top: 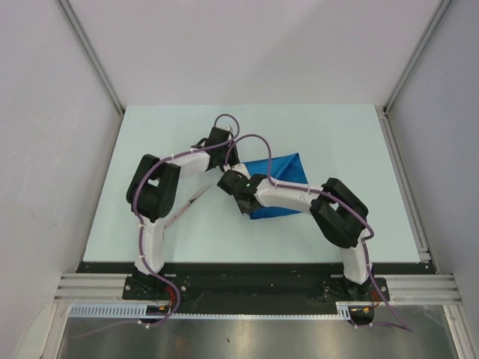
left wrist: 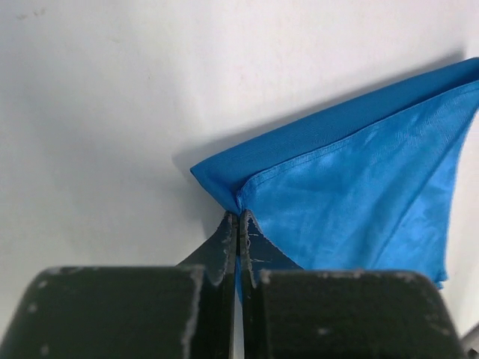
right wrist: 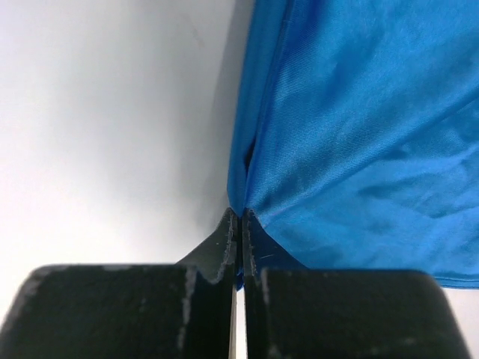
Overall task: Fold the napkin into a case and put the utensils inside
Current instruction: Pick up the upper triangle-folded napkin from the center of the board, then turn over the upper triangle folded napkin at the center of the board.
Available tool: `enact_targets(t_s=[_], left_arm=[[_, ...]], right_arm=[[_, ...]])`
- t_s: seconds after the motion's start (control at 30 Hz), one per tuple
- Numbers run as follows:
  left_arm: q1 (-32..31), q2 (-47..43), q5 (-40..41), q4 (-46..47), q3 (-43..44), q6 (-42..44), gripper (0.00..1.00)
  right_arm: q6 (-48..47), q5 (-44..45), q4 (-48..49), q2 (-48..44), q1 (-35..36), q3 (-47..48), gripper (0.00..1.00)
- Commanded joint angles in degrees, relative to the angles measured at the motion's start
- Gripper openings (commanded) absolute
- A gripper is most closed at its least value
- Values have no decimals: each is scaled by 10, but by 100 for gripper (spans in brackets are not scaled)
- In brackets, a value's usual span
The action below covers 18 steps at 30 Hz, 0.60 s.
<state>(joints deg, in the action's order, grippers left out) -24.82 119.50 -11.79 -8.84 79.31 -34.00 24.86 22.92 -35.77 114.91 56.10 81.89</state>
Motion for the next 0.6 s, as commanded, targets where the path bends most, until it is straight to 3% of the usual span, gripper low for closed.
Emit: enact_targets(t_s=[0.0, 0.37, 0.57], left_arm=[[15, -73, -47, -17, 11, -43, 0], [82, -256, -65, -57, -89, -77, 0], [154, -414, -51, -128, -113, -54, 0]], right_arm=[[-8, -74, 9, -88, 2, -1, 0], [44, -197, 69, -144, 53, -1, 0], [59, -255, 98, -111, 110, 92, 0]])
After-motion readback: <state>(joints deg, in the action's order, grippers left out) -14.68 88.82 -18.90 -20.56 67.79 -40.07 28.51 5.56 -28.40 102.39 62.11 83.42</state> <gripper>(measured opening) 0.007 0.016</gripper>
